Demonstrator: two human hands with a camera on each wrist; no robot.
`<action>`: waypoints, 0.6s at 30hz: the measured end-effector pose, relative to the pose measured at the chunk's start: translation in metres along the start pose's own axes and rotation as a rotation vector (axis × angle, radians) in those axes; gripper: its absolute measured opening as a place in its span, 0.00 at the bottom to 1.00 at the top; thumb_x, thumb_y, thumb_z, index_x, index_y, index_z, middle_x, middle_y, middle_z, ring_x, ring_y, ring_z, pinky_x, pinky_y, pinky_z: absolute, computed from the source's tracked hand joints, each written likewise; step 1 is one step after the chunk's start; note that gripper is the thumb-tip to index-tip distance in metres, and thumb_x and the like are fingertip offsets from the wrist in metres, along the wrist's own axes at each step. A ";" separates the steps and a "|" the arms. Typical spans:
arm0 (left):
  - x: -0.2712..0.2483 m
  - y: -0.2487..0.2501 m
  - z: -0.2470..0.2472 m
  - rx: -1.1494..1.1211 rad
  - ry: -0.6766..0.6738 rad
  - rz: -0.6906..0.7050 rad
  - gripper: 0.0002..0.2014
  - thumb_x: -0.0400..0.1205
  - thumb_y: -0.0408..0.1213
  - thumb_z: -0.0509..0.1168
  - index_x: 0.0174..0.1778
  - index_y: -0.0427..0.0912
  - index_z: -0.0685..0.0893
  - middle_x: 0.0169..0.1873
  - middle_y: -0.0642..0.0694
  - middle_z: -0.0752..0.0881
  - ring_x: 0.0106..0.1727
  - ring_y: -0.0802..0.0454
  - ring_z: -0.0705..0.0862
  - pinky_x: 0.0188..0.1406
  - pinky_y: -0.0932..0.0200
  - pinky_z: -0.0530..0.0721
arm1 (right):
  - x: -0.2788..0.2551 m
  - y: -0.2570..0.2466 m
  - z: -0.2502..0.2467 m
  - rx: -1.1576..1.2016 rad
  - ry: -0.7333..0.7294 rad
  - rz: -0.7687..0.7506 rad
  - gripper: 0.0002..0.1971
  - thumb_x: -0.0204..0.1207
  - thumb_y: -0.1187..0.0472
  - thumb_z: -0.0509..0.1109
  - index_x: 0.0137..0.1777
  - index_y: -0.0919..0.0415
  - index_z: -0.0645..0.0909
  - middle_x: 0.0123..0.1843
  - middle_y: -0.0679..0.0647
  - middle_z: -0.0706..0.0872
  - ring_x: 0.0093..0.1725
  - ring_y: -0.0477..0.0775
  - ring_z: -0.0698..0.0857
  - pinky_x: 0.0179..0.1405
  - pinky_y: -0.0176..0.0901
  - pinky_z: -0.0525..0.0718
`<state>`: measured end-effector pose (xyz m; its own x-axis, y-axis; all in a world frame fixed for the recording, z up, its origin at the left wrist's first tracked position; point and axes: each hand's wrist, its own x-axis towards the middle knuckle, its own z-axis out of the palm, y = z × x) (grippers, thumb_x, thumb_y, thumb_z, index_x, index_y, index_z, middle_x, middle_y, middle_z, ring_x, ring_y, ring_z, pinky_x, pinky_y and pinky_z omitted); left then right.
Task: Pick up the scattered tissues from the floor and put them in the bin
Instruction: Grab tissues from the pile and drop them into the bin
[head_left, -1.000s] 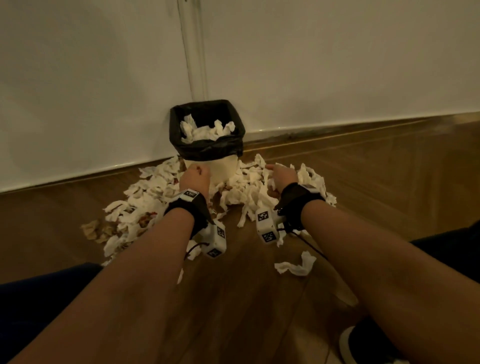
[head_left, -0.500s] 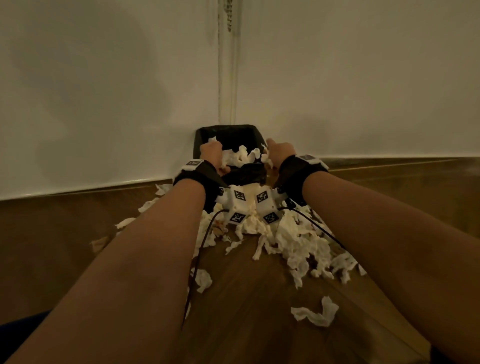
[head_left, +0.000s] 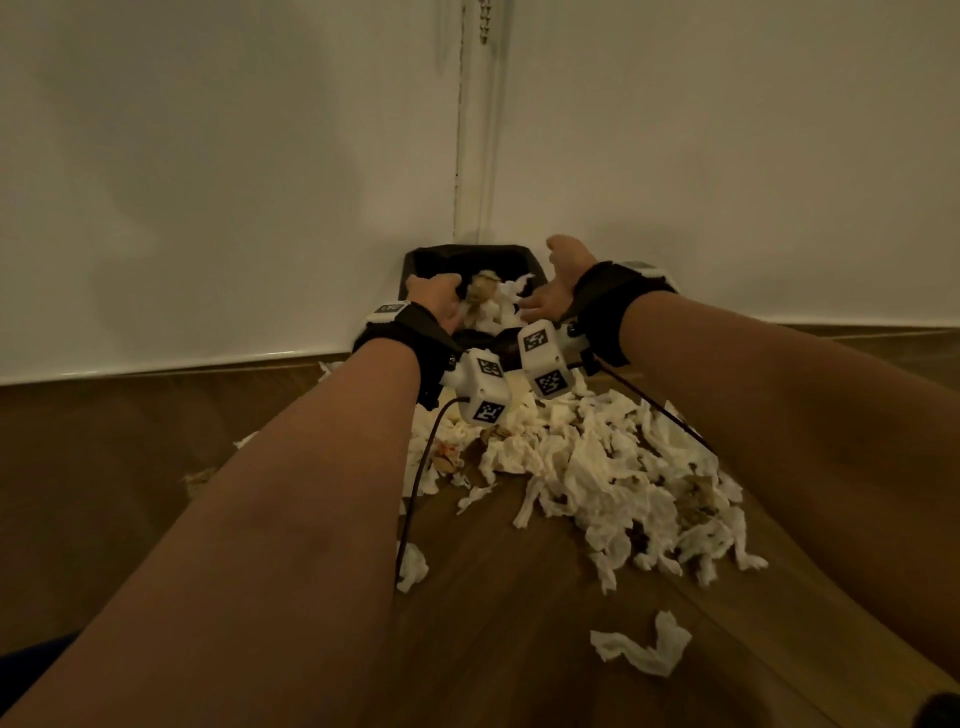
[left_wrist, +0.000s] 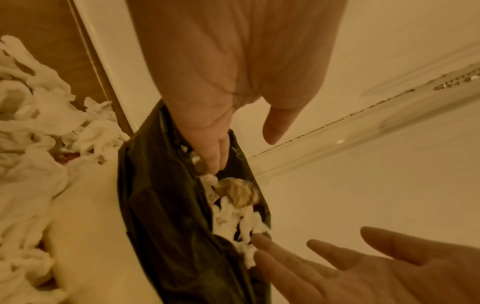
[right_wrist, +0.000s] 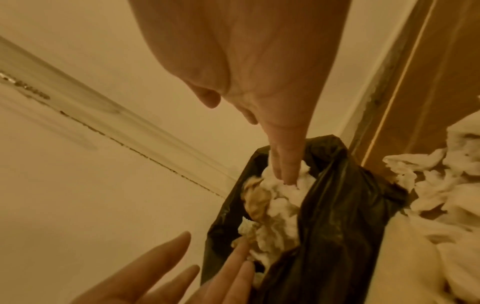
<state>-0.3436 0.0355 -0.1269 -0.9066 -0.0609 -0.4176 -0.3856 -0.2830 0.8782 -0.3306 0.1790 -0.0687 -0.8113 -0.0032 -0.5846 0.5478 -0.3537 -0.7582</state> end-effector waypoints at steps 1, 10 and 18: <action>-0.002 -0.001 -0.002 0.008 -0.002 -0.009 0.25 0.83 0.32 0.59 0.76 0.33 0.66 0.73 0.32 0.72 0.34 0.55 0.74 0.64 0.46 0.79 | -0.001 0.004 -0.003 -0.042 0.002 0.000 0.29 0.86 0.48 0.46 0.84 0.58 0.45 0.83 0.65 0.54 0.80 0.69 0.60 0.77 0.58 0.62; -0.034 -0.029 -0.010 0.427 0.088 0.436 0.16 0.83 0.29 0.50 0.48 0.43 0.84 0.29 0.46 0.81 0.24 0.55 0.75 0.21 0.65 0.75 | -0.009 0.054 -0.070 -0.064 0.261 -0.196 0.15 0.85 0.60 0.51 0.54 0.63 0.79 0.38 0.57 0.81 0.35 0.54 0.79 0.37 0.45 0.78; -0.075 -0.109 0.008 0.815 -0.120 0.449 0.13 0.83 0.36 0.53 0.45 0.53 0.83 0.27 0.54 0.84 0.25 0.56 0.78 0.26 0.59 0.77 | -0.039 0.147 -0.172 -0.163 0.545 -0.021 0.16 0.85 0.59 0.53 0.62 0.62 0.81 0.45 0.55 0.85 0.39 0.53 0.82 0.32 0.43 0.77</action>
<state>-0.2352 0.0783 -0.1894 -0.9939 0.1098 -0.0130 0.0444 0.5040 0.8625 -0.1828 0.2881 -0.2072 -0.6234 0.5003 -0.6009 0.5922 -0.1998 -0.7807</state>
